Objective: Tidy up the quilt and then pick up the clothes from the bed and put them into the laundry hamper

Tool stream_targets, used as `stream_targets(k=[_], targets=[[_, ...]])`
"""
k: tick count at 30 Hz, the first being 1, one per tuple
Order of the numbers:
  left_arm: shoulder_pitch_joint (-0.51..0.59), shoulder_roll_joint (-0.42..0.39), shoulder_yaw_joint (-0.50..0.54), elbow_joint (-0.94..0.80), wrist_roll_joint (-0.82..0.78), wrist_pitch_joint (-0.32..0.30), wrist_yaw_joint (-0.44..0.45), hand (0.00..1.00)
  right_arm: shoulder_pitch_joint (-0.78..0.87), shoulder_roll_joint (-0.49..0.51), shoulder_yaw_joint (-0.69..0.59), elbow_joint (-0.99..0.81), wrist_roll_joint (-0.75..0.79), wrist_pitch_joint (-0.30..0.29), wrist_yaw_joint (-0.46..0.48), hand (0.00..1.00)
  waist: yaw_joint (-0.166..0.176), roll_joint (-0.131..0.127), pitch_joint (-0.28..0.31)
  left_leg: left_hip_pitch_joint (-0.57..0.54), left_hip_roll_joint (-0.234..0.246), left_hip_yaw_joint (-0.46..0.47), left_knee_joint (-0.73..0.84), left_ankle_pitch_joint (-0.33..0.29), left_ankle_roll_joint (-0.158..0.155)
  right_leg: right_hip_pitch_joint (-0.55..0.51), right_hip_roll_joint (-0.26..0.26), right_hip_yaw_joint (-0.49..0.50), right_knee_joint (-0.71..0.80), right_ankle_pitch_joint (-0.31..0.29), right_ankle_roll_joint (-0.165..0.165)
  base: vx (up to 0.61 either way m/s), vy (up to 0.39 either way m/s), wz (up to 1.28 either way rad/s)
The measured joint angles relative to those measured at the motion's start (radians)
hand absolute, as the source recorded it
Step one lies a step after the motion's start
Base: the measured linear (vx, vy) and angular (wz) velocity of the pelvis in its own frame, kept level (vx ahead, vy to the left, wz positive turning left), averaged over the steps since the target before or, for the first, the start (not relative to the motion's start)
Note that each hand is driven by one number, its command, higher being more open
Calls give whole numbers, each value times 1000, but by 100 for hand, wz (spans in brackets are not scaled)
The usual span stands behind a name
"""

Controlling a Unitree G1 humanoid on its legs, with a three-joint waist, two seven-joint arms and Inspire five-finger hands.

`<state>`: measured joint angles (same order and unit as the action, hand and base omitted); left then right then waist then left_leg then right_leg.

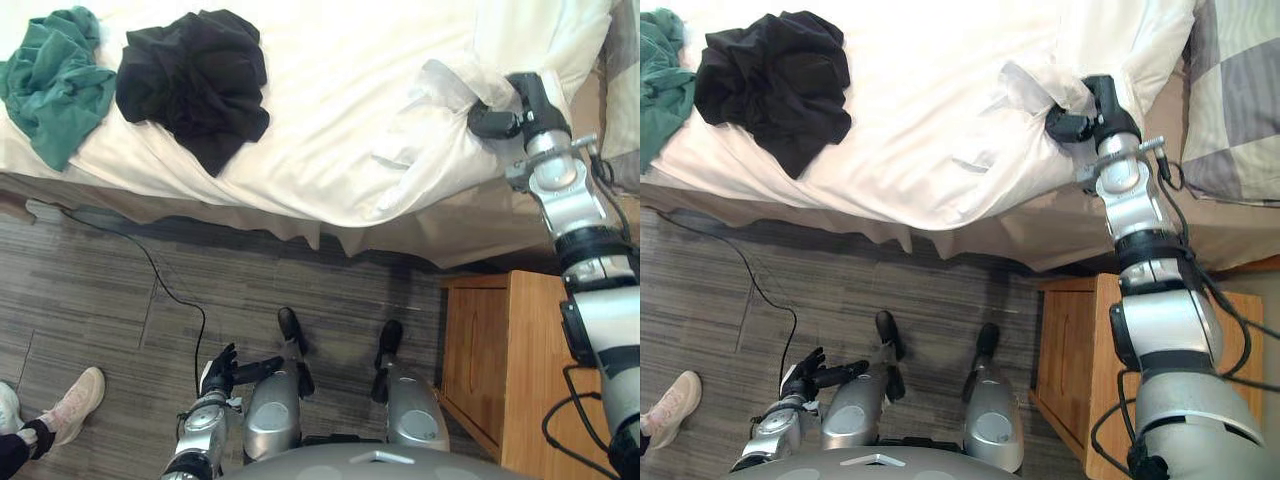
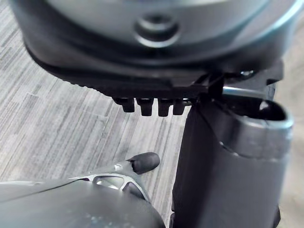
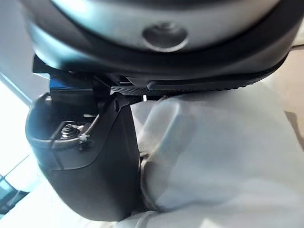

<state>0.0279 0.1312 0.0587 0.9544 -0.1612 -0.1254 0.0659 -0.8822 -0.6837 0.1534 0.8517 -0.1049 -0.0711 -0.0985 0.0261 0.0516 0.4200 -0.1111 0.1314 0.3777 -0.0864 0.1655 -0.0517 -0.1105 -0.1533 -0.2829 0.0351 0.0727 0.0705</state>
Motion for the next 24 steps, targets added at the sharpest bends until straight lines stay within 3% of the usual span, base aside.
stream_targets(k=[6, 7, 13, 20, 24], targets=[[5, 0, 37, 24, 21, 25, -11, 100, 285, 47, -204, -123, 58, -30, -14, 0, -7, -31, -35, 53, 0, -3, 0, -14, -18, 50, 0, 9, 0, -17, 13, 43, -17, -4], [8, 2, 39, 30, 22, 28, -11, 100, 308, 60, -222, -125, 66, -32, -14, 100, -9, -36, -49, 54, 0, -4, 0, -15, -19, 51, 0, 8, 0, -19, 15, 72, -28, 1], [21, 4, 79, 60, 55, 57, -29, 100, 492, 215, -413, -148, 184, -29, 10, 100, -20, -71, -133, 124, -2, -4, 0, -40, -28, 118, -3, 12, 1, -46, 19, 92, -17, 0], [27, -33, 160, 76, 86, 85, -47, 100, 611, 266, -592, -141, 395, 4, 20, 100, -36, -56, -180, 169, 1, 25, -3, -55, -36, 144, -2, 39, 3, -52, 20, 19, 5, -12], [61, -61, 222, 72, 91, 86, -47, 100, 732, 302, -729, -142, 471, 45, -9, 100, -61, -42, -211, 193, 3, 54, -4, -67, -35, 146, -3, 64, 18, -70, 27, -16, 15, -16]])
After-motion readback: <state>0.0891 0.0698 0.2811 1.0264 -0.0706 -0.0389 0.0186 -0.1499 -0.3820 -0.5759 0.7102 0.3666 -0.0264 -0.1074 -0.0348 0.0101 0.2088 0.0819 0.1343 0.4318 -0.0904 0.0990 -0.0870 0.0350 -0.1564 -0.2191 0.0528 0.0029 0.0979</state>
